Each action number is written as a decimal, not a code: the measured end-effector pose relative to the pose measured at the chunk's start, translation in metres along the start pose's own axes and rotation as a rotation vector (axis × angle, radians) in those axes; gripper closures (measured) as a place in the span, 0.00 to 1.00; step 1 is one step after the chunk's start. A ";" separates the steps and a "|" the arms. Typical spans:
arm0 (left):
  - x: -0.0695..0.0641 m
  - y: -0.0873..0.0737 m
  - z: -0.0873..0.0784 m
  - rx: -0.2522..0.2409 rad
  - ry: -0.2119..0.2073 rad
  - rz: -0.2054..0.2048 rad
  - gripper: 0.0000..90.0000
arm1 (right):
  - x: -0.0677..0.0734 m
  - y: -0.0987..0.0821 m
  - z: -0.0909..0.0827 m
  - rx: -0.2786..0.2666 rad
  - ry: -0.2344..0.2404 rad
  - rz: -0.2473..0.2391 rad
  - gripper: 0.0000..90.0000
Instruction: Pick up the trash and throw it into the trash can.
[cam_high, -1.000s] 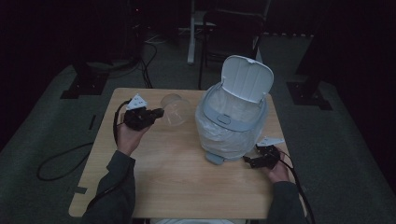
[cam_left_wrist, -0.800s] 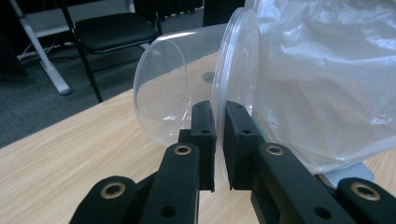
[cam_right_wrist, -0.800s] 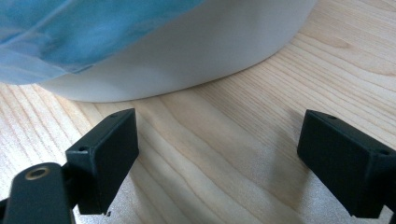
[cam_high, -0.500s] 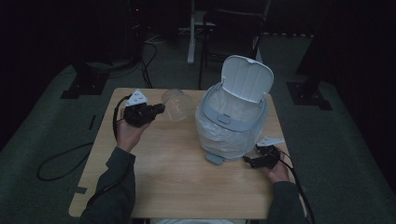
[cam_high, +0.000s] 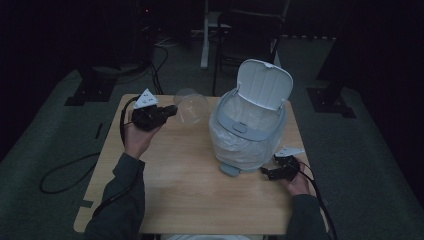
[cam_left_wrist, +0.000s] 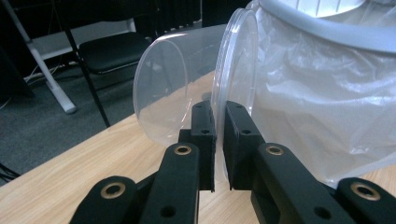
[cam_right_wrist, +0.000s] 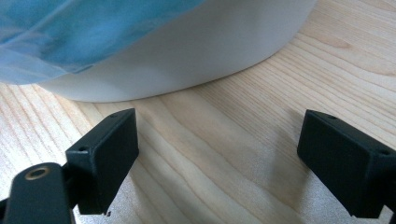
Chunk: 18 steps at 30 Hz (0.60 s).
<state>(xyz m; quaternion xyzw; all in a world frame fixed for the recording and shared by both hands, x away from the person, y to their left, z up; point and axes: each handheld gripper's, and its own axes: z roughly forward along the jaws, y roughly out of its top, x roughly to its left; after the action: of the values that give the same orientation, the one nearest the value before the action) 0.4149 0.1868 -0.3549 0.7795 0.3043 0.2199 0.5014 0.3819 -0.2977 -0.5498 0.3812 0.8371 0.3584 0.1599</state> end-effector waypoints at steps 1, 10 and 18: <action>0.000 0.001 0.000 -0.001 0.000 0.000 0.94 | 0.000 0.000 0.000 -0.001 0.000 -0.001 0.13; -0.003 0.013 -0.002 -0.010 0.001 0.025 0.94 | 0.000 0.000 0.000 -0.001 0.000 -0.001 0.13; -0.004 0.022 -0.004 -0.021 0.001 0.037 0.94 | 0.000 0.000 0.000 0.000 0.000 0.000 0.13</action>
<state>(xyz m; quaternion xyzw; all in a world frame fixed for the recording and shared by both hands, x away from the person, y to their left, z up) 0.4149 0.1800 -0.3334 0.7796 0.2876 0.2328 0.5052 0.3819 -0.2977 -0.5499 0.3811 0.8371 0.3584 0.1601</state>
